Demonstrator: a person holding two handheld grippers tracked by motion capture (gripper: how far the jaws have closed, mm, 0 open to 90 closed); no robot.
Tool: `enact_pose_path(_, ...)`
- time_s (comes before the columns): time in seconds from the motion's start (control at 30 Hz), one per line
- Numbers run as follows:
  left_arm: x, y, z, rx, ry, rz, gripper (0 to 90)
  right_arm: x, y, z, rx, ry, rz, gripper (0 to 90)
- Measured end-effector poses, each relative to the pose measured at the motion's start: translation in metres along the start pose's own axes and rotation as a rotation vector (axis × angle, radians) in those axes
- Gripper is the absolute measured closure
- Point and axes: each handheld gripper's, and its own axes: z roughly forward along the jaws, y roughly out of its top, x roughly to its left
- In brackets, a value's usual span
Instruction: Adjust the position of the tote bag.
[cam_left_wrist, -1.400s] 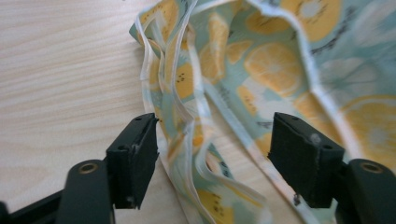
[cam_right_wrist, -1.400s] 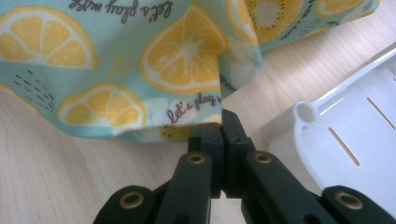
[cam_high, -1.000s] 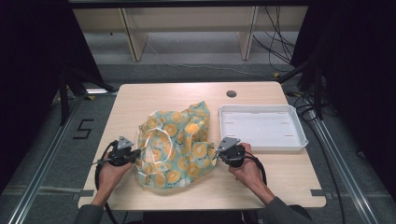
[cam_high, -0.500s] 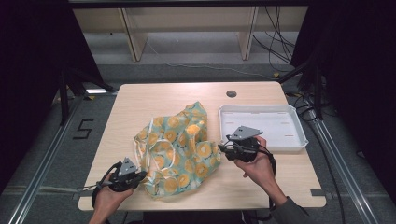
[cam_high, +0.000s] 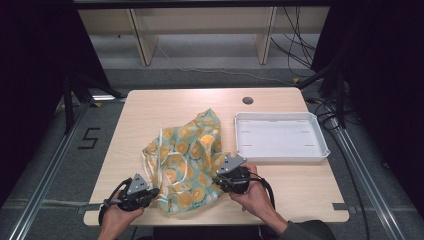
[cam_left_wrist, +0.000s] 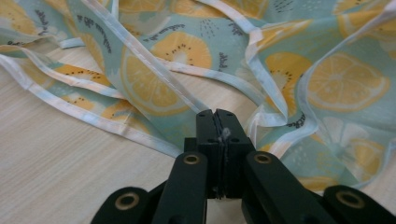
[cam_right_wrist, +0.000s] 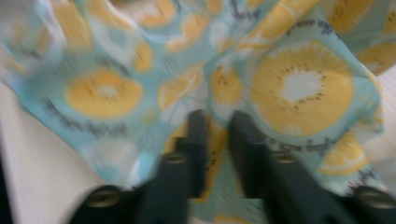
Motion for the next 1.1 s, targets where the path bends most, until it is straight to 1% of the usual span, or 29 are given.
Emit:
enact_pose_path(0.07, -0.004, 0.000, -0.002, 0.005, -0.015, 0.012, 88.0, -0.006, -0.003, 0.001, 0.054, -0.026, -0.034, 90.0)
enact_pose_path(0.1, -0.004, 0.000, -0.002, 0.005, -0.015, 0.012, 87.2, -0.006, -0.003, 0.001, 0.054, -0.026, -0.034, 90.0)
enact_pose_path(0.13, -0.007, 0.000, -0.004, -0.006, -0.026, -0.008, 87.2, -0.010, -0.006, 0.000, 0.074, -0.044, -0.057, 90.0)
enact_pose_path(0.17, -0.010, 0.000, -0.008, -0.023, -0.029, -0.012, 78.8, -0.020, -0.009, -0.004, 0.090, -0.069, -0.055, 90.0)
enact_pose_path(0.2, -0.010, 0.000, -0.008, -0.023, -0.029, -0.012, 71.8, -0.020, -0.009, -0.004, 0.090, -0.069, -0.055, 90.0)
enact_pose_path(0.23, -0.011, 0.003, -0.011, -0.062, -0.016, -0.047, 64.3, -0.029, -0.010, -0.007, 0.086, -0.101, -0.071, 90.0)
enact_pose_path(0.27, -0.008, 0.006, -0.015, -0.087, -0.002, -0.066, 64.3, -0.029, -0.010, -0.007, 0.086, -0.101, -0.071, 90.0)
enact_pose_path(0.3, -0.002, 0.010, -0.022, -0.086, 0.020, -0.065, 61.2, -0.034, -0.010, -0.010, 0.088, -0.100, -0.053, 90.0)
enact_pose_path(0.33, 0.009, 0.020, -0.030, -0.126, 0.065, -0.102, 50.2, -0.041, -0.011, -0.010, 0.073, -0.118, -0.051, 90.0)
enact_pose_path(0.37, 0.009, 0.020, -0.030, -0.126, 0.065, -0.102, 47.6, -0.041, -0.011, -0.010, 0.073, -0.118, -0.051, 90.0)
enact_pose_path(0.4, 0.018, 0.026, -0.032, -0.156, 0.084, -0.148, 44.8, -0.046, -0.013, -0.012, 0.076, -0.119, -0.031, 90.0)
enact_pose_path(0.43, 0.026, 0.031, -0.033, -0.145, 0.097, -0.140, 44.8, -0.046, -0.013, -0.012, 0.076, -0.119, -0.031, 90.0)
enact_pose_path(0.47, 0.037, 0.038, -0.030, -0.148, 0.112, -0.175, 42.3, -0.047, -0.013, -0.012, 0.083, -0.120, -0.023, 90.0)
enact_pose_path(0.5, 0.049, 0.044, -0.028, -0.138, 0.126, -0.189, 40.9, -0.048, -0.014, -0.012, 0.076, -0.123, -0.026, 90.0)
enact_pose_path(0.53, 0.058, 0.050, -0.020, -0.176, 0.132, -0.252, 40.0, -0.049, -0.014, -0.013, 0.082, -0.116, -0.022, 90.0)
enact_pose_path(0.57, 0.067, 0.054, -0.016, -0.166, 0.130, -0.256, 39.4, -0.048, -0.015, -0.012, 0.075, -0.116, -0.036, 90.0)
enact_pose_path(0.6, 0.079, 0.061, -0.005, -0.164, 0.119, -0.303, 39.4, -0.048, -0.015, -0.012, 0.075, -0.116, -0.036, 90.0)
enact_pose_path(0.63, 0.089, 0.066, 0.002, -0.124, 0.124, -0.288, 37.7, -0.046, -0.014, -0.011, 0.074, -0.120, -0.029, 90.0)
enact_pose_path(0.67, 0.096, 0.070, 0.011, -0.110, 0.134, -0.298, 35.2, -0.046, -0.014, -0.011, 0.082, -0.105, -0.053, 90.0)
enact_pose_path(0.7, 0.108, 0.075, 0.025, -0.064, 0.118, -0.301, 34.4, -0.045, -0.014, -0.009, 0.073, -0.109, -0.054, 90.0)
enact_pose_path(0.73, 0.108, 0.075, 0.025, -0.064, 0.118, -0.301, 32.9, -0.045, -0.014, -0.009, 0.073, -0.109, -0.054, 90.0)
enact_pose_path(0.77, 0.112, 0.078, 0.033, -0.042, 0.122, -0.309, 32.9, -0.044, -0.015, -0.010, 0.084, -0.102, -0.034, 90.0)
enact_pose_path(0.83, 0.115, 0.081, 0.045, -0.021, 0.113, -0.315, 29.4, -0.044, -0.015, -0.008, 0.077, -0.099, -0.053, 90.0)
enact_pose_path(0.93, 0.117, 0.084, 0.060, -0.002, 0.096, -0.326, 29.5, -0.044, -0.015, -0.008, 0.076, -0.098, -0.056, 90.0)
enact_pose_path(0.97, 0.118, 0.084, 0.064, 0.007, 0.079, -0.328, 31.2, -0.044, -0.015, -0.008, 0.075, -0.100, -0.059, 90.0)
enact_pose_path(1.0, 0.118, 0.083, 0.069, 0.020, 0.080, -0.332, 37.3, -0.043, -0.015, -0.008, 0.078, -0.100, -0.041, 90.0)
enact_pose_path(1.03, 0.118, 0.082, 0.074, 0.016, 0.096, -0.336, 37.3, -0.043, -0.015, -0.008, 0.078, -0.100, -0.041, 90.0)
enact_pose_path(1.07, 0.120, 0.079, 0.078, 0.039, 0.101, -0.333, 45.0, -0.042, -0.015, -0.008, 0.078, -0.095, -0.041, 90.0)
enact_pose_path(1.1, 0.121, 0.076, 0.080, 0.032, 0.105, -0.333, 68.3, -0.041, -0.015, -0.008, 0.084, -0.090, -0.032, 90.0)
